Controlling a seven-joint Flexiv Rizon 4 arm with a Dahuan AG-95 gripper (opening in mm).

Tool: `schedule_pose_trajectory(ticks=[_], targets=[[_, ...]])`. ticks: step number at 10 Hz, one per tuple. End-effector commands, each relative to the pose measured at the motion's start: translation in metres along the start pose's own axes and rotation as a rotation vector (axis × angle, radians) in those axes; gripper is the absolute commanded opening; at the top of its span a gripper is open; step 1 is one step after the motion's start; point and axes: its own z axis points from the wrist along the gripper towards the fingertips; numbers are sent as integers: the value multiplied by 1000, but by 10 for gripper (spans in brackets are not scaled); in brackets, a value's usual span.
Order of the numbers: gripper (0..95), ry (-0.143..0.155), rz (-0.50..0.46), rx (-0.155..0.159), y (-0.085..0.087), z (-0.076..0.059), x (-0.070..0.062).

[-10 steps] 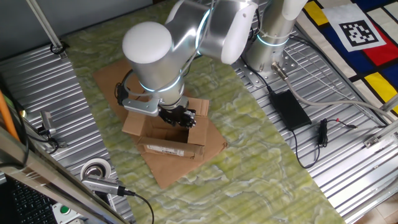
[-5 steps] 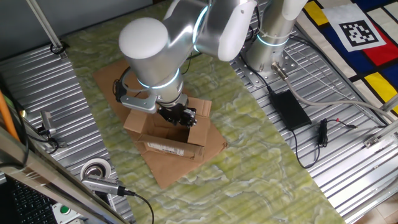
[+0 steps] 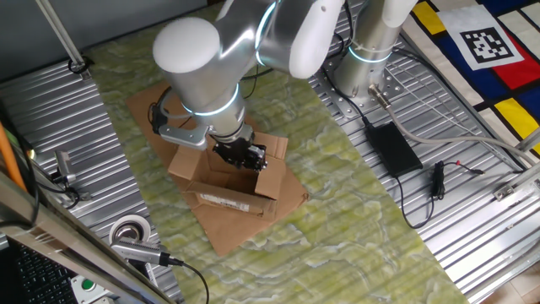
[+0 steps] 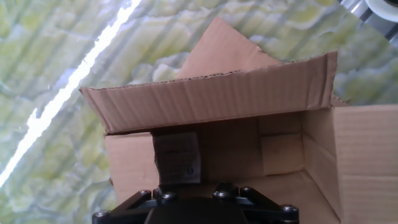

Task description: Open a box

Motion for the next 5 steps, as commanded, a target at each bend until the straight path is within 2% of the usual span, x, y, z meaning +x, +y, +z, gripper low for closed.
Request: schedule_pose_trajectory(ticks=[1, 5], targets=[[380, -11, 26, -28, 4, -4, 1], [380, -11, 67, -56, 13, -14, -2]])
